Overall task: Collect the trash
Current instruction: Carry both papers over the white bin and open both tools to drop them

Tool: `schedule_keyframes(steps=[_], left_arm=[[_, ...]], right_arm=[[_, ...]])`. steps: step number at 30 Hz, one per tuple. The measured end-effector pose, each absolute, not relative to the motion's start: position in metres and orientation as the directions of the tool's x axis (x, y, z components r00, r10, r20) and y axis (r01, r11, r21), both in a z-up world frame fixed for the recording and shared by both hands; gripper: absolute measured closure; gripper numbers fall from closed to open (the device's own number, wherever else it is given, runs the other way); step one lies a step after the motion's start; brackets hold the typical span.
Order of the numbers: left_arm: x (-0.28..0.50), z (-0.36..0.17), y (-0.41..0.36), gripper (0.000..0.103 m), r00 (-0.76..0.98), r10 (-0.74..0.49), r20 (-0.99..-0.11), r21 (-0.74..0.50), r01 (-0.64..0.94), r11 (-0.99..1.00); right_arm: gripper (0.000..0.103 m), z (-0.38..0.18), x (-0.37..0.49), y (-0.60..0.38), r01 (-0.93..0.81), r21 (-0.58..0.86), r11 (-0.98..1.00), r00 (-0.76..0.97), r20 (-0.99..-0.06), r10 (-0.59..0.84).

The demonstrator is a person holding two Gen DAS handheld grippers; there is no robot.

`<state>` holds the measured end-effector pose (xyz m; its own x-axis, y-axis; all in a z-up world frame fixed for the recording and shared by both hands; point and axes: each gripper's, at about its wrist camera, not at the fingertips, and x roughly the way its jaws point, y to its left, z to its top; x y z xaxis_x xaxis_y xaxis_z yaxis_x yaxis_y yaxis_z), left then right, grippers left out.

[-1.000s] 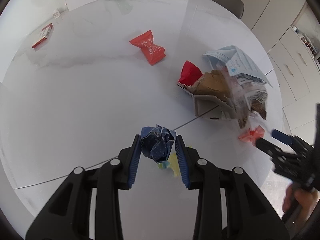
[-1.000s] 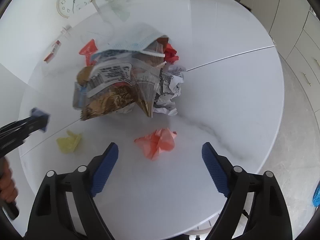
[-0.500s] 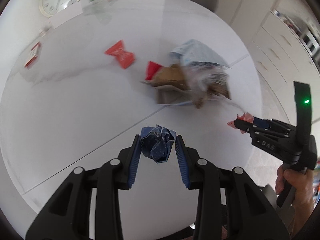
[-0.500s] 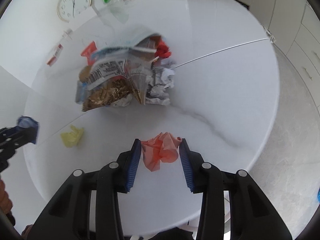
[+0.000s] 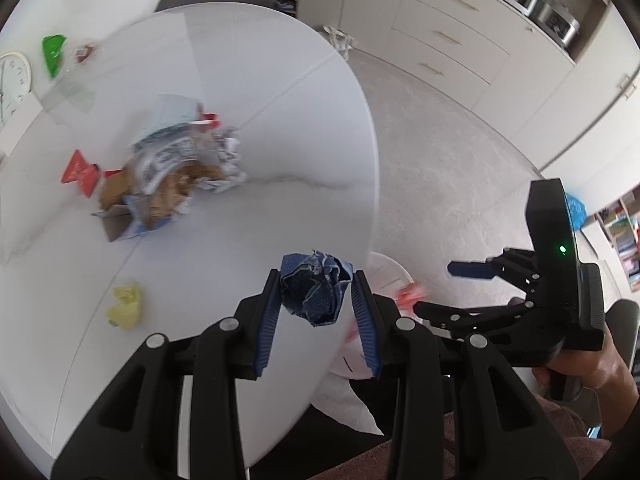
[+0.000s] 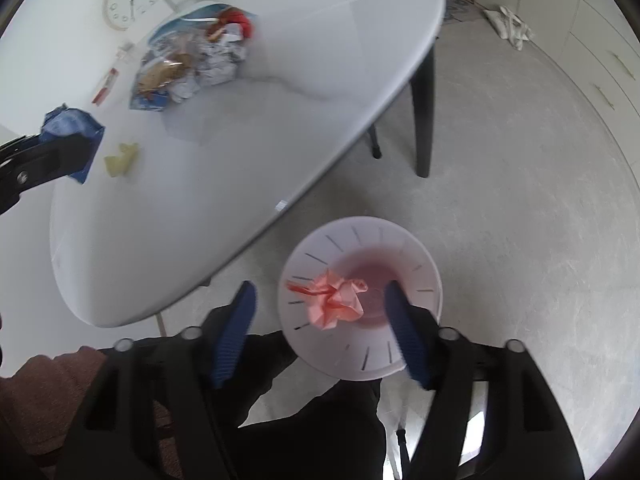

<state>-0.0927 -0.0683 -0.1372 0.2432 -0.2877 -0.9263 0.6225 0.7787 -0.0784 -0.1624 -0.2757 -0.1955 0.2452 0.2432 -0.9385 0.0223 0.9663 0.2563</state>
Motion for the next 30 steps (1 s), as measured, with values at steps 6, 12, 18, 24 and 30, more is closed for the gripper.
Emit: schedule_keyframes(steps=[6, 12, 18, 24, 30], left_arm=[[-0.119, -0.150, -0.100, 0.067, 0.176, -0.291, -0.940, -0.108, 0.655, 0.748], [-0.146, -0.153, -0.126, 0.033, 0.147, -0.309, -0.940, -0.129, 0.685, 0.717], [-0.153, -0.141, -0.132, 0.008, 0.200, -0.310, -0.929, -0.104, 0.664, 0.740], [-0.145, -0.129, -0.122, 0.008, 0.233, -0.294, -0.927, -0.091, 0.620, 0.779], [-0.138, -0.121, -0.110, 0.008, 0.255, -0.283, -0.924, -0.079, 0.599, 0.797]], right_arm=[[0.010, -0.172, -0.178, -0.317, 0.085, 0.157, 0.984, 0.301, -0.945, 0.125], [0.006, -0.148, -0.181, -0.351, 0.105, 0.118, 0.987, 0.345, -0.936, 0.075], [0.005, -0.132, -0.186, -0.365, 0.101, 0.138, 0.985, 0.382, -0.920, 0.089], [0.003, -0.119, -0.186, -0.361, 0.080, 0.136, 0.987, 0.405, -0.910, 0.093], [0.003, -0.112, -0.180, -0.349, 0.070, 0.138, 0.988, 0.419, -0.903, 0.096]])
